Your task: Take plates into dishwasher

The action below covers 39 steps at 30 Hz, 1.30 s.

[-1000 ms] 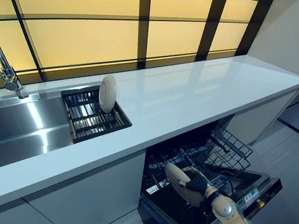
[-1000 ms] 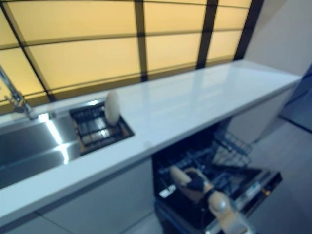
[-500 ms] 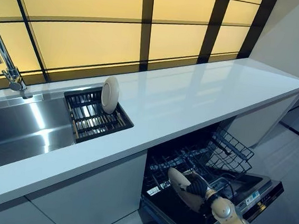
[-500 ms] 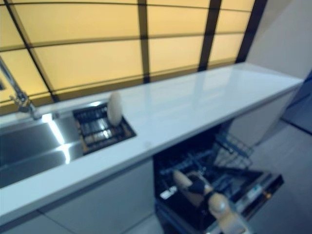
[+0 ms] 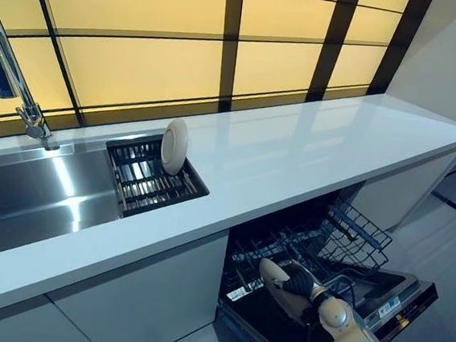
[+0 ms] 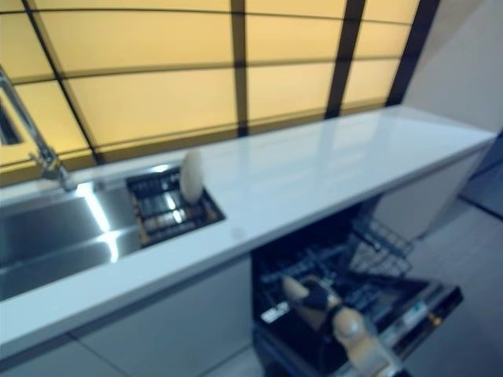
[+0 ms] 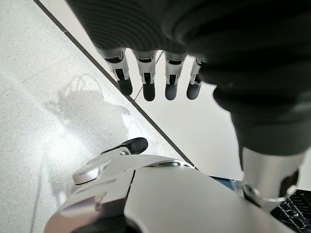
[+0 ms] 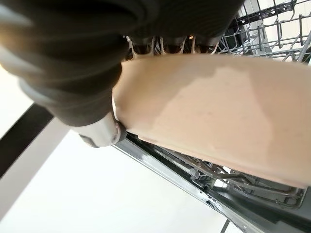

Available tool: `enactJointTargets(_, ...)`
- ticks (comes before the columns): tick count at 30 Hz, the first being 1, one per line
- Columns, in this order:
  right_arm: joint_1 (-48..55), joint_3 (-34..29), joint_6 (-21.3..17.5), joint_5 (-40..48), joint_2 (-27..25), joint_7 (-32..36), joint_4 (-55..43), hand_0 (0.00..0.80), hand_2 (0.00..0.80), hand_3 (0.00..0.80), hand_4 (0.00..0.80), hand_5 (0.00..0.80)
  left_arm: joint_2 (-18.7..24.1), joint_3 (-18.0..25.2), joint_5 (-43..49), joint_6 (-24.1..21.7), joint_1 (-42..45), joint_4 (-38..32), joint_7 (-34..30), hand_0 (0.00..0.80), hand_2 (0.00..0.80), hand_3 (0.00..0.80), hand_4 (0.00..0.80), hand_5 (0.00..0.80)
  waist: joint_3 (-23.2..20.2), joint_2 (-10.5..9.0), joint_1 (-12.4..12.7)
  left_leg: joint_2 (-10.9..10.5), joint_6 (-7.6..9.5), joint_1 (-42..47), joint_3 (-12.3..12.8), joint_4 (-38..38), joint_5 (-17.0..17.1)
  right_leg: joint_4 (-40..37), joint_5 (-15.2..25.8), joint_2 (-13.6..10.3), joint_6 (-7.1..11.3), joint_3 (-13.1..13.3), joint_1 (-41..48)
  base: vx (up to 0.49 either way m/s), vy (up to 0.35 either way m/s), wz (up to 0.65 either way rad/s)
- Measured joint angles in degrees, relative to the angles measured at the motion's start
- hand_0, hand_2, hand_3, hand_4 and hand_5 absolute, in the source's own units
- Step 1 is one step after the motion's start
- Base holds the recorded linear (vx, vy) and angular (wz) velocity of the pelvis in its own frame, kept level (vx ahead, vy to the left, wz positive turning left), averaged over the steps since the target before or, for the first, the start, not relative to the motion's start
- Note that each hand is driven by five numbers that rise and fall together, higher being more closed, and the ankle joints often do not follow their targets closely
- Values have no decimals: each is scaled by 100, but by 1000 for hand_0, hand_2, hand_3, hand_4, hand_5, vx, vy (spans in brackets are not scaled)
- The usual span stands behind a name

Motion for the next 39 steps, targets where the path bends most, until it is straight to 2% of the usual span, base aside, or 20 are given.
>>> enactJointTargets(10,-212,24,210,-102,125,-14,289,800,800,800,800,800,1,-114,3,-8,-29,2,-42,0,0,0,0,0,-23,86,53,-27,7,-9,-77,-11,22,0,-9,3,10,-89,21,9,2,4)
enactJointTargets(15,-249,47,279,-103,142,-86,451,800,800,800,800,800,1,-125,13,-4,-80,1,-73,0,0,0,0,0,-26,82,171,-36,11,-9,-96,-12,28,0,-9,4,10,-112,35,0,3,2)
enactJointTargets(26,-525,121,411,-154,333,-165,902,800,800,800,800,800,9,-130,214,1,-106,2,-89,0,0,0,0,0,-29,83,173,-51,22,1,-116,-5,40,0,-15,3,20,-164,98,1,4,2)
enactJointTargets(39,-543,144,484,-168,345,-250,947,800,800,800,800,800,11,-174,215,6,-112,2,-86,0,0,0,0,0,-34,91,174,-67,28,-2,-153,-8,50,0,-18,2,23,-204,105,-1,1,1)
